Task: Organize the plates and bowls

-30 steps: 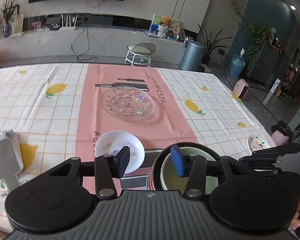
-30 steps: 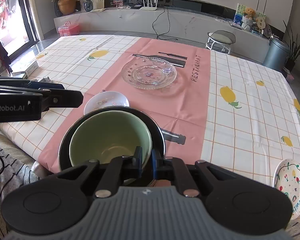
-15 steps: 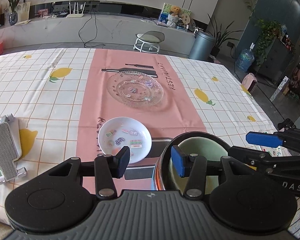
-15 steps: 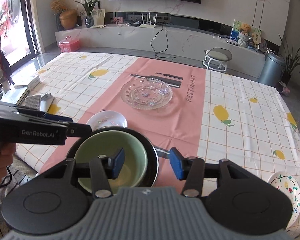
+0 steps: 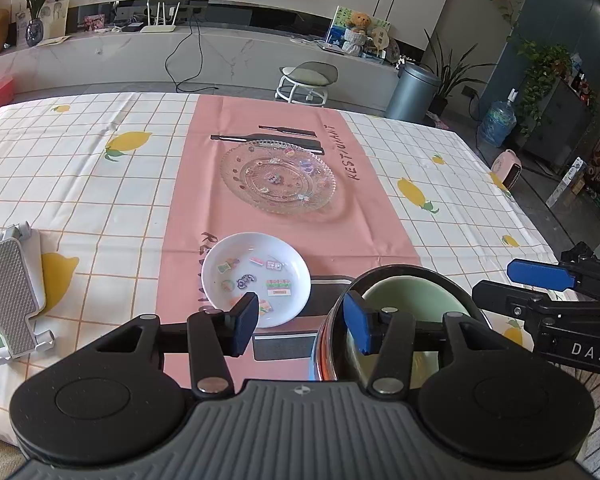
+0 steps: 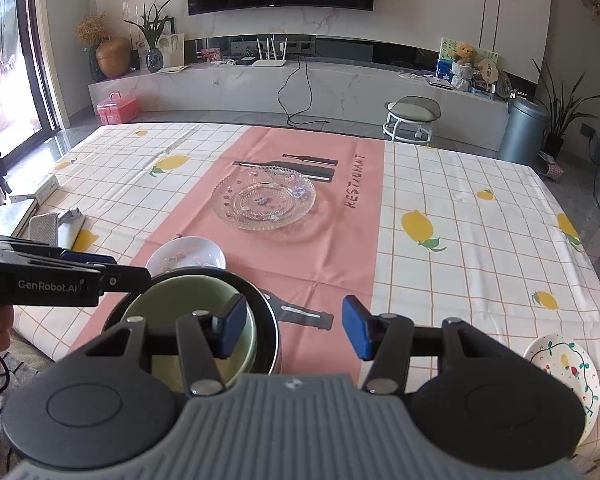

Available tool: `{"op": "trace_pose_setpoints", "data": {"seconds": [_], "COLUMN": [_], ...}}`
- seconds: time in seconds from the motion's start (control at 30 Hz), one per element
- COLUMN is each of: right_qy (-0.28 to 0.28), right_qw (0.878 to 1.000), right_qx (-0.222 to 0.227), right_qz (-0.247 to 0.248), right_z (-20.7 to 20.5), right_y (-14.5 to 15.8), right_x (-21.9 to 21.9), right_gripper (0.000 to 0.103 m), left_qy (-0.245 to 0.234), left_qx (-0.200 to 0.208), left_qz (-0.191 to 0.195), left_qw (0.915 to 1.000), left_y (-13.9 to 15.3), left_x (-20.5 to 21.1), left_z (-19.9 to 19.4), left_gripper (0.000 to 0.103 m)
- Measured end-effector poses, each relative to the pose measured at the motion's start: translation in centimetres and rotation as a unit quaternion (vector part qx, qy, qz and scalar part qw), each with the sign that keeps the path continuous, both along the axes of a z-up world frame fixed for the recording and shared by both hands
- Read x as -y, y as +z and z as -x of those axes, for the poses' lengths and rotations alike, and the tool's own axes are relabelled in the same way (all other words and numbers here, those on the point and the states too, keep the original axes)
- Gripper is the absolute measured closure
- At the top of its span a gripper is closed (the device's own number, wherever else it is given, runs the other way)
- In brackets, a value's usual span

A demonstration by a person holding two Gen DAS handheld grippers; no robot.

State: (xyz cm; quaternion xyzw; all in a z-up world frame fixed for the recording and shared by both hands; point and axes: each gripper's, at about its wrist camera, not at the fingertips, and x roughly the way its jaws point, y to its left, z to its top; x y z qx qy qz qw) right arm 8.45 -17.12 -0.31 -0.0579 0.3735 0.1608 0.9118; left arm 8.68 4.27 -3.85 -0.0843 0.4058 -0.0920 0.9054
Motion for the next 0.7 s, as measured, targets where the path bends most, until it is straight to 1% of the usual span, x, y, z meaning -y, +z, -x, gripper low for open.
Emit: {"op": "trace_pose_setpoints", "data": {"seconds": [0.07,0.2,0.23,0.37,0.5,0.63,0.7], "right_qy": [0.003,-0.002,-0.007,-0.032,-0.049,-0.053,-0.057], "right_qw": [1.000,1.000,1.000,0.999,0.998,0.998,0.997], "right_qx": [-0.001,0.003,0.005,0.002,0.005,0.000,-0.006], "right_qz": [-0.002,-0.005,-0.008,-0.022,-0.033,-0.040,-0.047], "right_z": [0.0,-0.1,-0.1,-0.7,-1.3,-2.9,-3.8], "right_y": [-0.1,0.1,0.1,0.3,0.7,1.2,1.4], "right_x": [0.0,0.4,0.6,2.1,3.5,4.2,4.4], "right_gripper": [0.049,0.040,0.040,0.038,0.035,0.034,0.034], "left_qy": [0.001,0.003,0.007,0.023,0.026,0.026,0.032], "left_qx": [-0.001,0.004,0.006,0.008,0.008,-0.001,-0.004], "left_qz": [-0.001,-0.003,-0.004,0.017,0.034,0.022,0.012], "left_qw": [1.0000,1.0000,1.0000,0.9996,0.9990,0.9994,0.9994], "left_y": [-0.1,0.0,0.1,0.6,1.5,2.1,2.2], "left_x": [-0.1,-0.3,-0.5,-1.5,-2.2,-2.4,-2.5], "left_z": [0.0,0.1,0.1,0.3,-0.1,-1.4,-1.9], "left_gripper": [0.046,0.046,0.046,0.046,0.040,0.038,0.034]}}
